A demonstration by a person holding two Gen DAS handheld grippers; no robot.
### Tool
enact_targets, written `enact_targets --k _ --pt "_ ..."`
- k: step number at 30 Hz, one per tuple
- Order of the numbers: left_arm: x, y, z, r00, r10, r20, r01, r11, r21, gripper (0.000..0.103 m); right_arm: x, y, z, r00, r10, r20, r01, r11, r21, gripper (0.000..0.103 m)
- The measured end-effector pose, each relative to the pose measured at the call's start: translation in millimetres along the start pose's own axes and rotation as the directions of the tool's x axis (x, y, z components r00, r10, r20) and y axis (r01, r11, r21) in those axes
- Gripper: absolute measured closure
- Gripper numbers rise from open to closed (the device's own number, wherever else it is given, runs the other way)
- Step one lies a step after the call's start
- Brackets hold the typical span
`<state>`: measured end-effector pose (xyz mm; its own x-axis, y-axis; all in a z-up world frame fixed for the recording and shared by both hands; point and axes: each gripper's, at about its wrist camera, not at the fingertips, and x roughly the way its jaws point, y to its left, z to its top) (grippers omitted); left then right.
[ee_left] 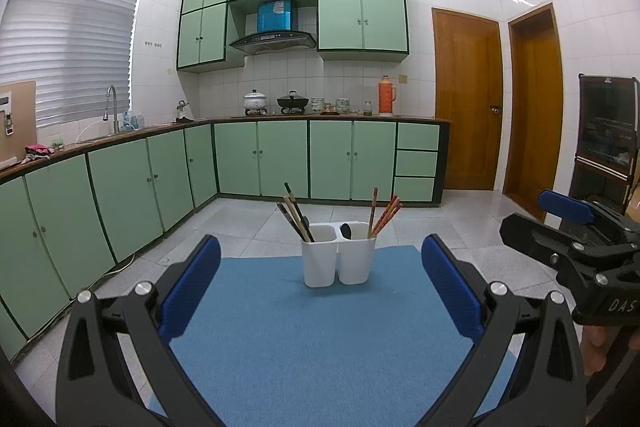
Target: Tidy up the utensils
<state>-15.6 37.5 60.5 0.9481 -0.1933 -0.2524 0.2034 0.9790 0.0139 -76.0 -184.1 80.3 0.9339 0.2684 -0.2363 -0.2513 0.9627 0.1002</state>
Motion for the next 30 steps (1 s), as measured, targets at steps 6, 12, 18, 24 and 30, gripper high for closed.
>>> enact_targets --k 6,12,18,24,30 --pt "-0.6 -0.4 0.3 1.000 0.000 0.002 0.000 1.000 0.001 0.005 -0.1 -1.5 -1.2 1.000 -0.003 -0.004 0.003 1.000 0.000 0.007" --pt "-0.6 -0.7 0.0 1.000 0.000 0.001 0.000 1.000 0.001 0.005 -1.5 -2.2 -2.0 1.000 -0.004 -0.004 0.004 1.000 -0.002 0.007" --pt "-1.2 0.0 -1.1 1.000 0.001 0.001 -0.001 1.000 -0.004 0.005 -0.6 -1.2 -1.8 1.000 -0.004 -0.005 0.004 1.000 -0.001 0.007" --pt "-2.7 1.2 -1.3 1.000 -0.001 -0.004 0.001 1.000 -0.008 0.005 -0.2 -1.3 -2.1 1.000 -0.003 -0.006 0.003 1.000 -0.001 0.007" --pt "-3.0 1.0 -1.3 1.000 0.000 -0.004 0.000 1.000 -0.006 0.005 0.4 -0.5 -2.1 1.000 -0.003 -0.006 0.003 1.000 -0.002 0.007"
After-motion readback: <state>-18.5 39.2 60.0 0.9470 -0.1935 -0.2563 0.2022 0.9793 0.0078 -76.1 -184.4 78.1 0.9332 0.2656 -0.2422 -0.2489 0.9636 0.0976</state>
